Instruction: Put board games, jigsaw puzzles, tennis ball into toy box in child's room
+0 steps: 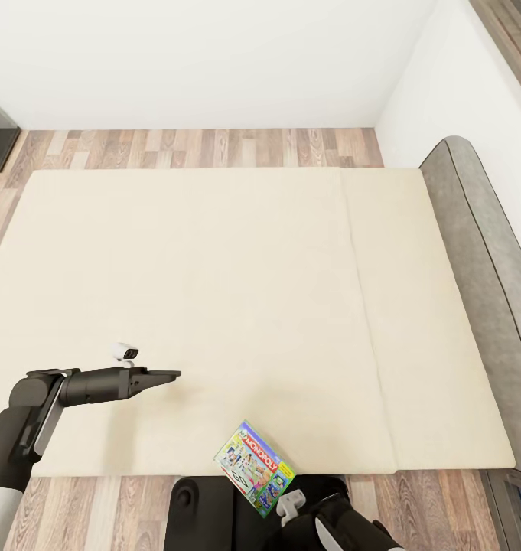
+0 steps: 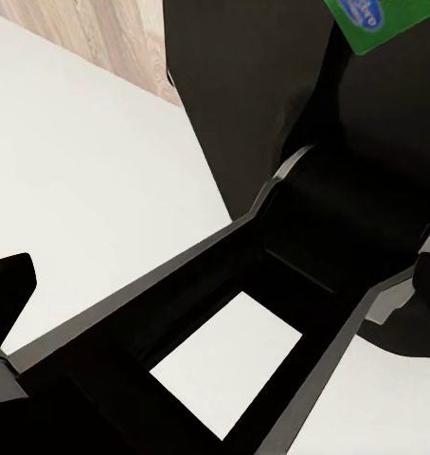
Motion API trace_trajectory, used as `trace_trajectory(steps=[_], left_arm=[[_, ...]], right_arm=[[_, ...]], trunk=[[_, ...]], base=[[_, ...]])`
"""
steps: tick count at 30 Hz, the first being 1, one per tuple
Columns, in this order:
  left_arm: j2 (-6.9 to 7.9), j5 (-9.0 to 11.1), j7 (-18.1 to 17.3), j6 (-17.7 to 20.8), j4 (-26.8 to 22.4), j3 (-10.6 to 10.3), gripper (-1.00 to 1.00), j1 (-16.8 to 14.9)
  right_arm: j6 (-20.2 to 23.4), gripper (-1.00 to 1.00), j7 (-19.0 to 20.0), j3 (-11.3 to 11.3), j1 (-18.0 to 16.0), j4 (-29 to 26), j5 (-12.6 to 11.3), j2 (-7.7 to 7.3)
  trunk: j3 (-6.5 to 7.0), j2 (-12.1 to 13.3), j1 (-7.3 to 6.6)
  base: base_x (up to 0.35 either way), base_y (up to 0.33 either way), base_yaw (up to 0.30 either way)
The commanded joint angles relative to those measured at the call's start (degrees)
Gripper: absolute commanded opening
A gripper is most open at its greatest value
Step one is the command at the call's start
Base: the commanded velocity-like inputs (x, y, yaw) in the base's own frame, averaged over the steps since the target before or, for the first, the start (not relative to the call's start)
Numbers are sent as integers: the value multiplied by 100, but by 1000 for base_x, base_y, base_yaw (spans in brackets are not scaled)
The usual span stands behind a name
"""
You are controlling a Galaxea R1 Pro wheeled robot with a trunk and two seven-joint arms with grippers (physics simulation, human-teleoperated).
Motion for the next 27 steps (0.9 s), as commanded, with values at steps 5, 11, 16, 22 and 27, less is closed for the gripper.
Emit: trace_trajectory(steps=[5,11,16,22,27], left_arm=[[2,-1,-22,60,-2,-2,100,-1],[2,-4,-22,60,-2,-1,100,-1],[2,-6,-22,60,-2,-3,100,-1],[2,-8,-22,60,-2,-6,100,-1],[2,-10,-22,60,-2,-4,100,-1]], right_arm=[[32,100,-14,34,1,-51,-56,-4],[-102,100,-14,33,1,-131,-56,-18],[-176,100,-13,27,-8,-142,-56,-64],[-391,100,-12,11,-77,-135,-62,-114],[-511,100,-13,9,-103,-131,-64,-136]], trunk=[[-6,-9,3],[-6,-9,3],[-6,-9,3],[-6,-9,3],[-6,-9,3]], base=[[0,0,0],[0,0,0],[0,0,0],[0,0,0],[0,0,0]])
